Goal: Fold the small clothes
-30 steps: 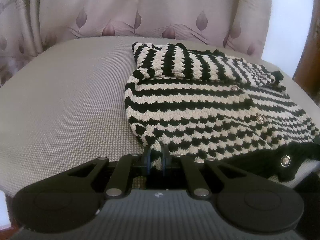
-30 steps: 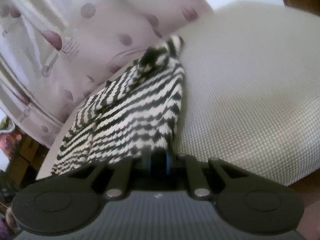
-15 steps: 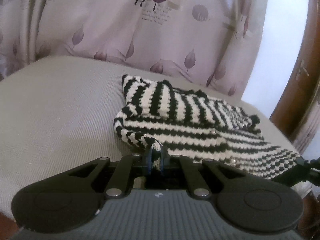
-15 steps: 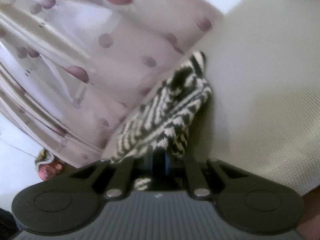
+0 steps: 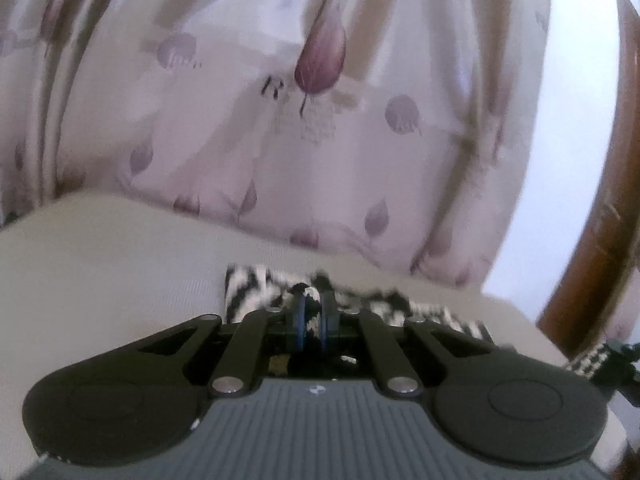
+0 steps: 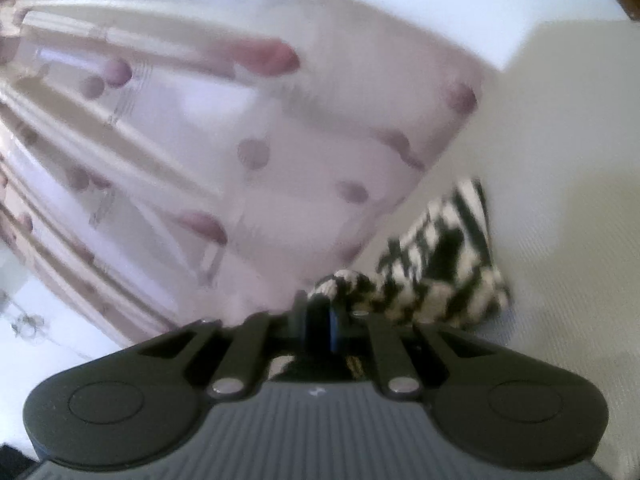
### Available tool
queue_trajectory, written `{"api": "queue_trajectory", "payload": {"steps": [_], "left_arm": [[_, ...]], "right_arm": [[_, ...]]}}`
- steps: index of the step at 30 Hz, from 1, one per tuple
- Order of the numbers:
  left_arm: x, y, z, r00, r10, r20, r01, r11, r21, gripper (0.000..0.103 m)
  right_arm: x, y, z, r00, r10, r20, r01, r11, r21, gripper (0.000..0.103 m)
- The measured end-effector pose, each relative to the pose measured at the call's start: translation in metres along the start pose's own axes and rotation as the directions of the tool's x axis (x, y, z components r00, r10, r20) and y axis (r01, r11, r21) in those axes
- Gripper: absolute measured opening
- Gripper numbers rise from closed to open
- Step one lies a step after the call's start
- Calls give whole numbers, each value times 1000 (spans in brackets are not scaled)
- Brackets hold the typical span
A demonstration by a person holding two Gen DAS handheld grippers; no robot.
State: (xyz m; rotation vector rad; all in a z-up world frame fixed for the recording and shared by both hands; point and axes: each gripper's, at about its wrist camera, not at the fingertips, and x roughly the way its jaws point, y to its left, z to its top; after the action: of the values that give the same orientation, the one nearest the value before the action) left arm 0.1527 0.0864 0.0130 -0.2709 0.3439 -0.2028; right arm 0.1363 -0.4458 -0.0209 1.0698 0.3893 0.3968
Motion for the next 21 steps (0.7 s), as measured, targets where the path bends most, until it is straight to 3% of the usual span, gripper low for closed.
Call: {"api": "queue_trajectory", "payload": {"steps": [5,9,13,15,17,19,20,21], "left_arm": [[68,2,33,996,77,36,-77,997,-2,7],[139,13,41,988,156,-14,-157,987,-27,7],[197,21,31,975,208,-83,-208,978,8,7],[221,28,24,966,218,-139,-219,976,11,10],[229,35,20,963,232,-138,-234,972,3,13],[226,41,20,961,249,-121,-251,968,-5,39],[221,43,21,960,261,-102,-263,965,-12,63],[215,45,22,956,287,-63,-288,957,-19,80]], "right_arm": [[58,-26,56,998,-53,39,51,997,58,10],[117,-60,93,992,-116,41,110,987,118,10],[165,-101,98,980,-198,-1,195,965,178,13],[176,-122,97,982,-191,8,184,957,225,14],[174,-133,95,987,-154,46,136,952,276,17],[164,-139,93,990,-69,122,27,949,315,32],[155,-138,93,984,-34,172,-21,952,307,40],[145,-135,93,979,-11,206,-49,957,286,59]]}}
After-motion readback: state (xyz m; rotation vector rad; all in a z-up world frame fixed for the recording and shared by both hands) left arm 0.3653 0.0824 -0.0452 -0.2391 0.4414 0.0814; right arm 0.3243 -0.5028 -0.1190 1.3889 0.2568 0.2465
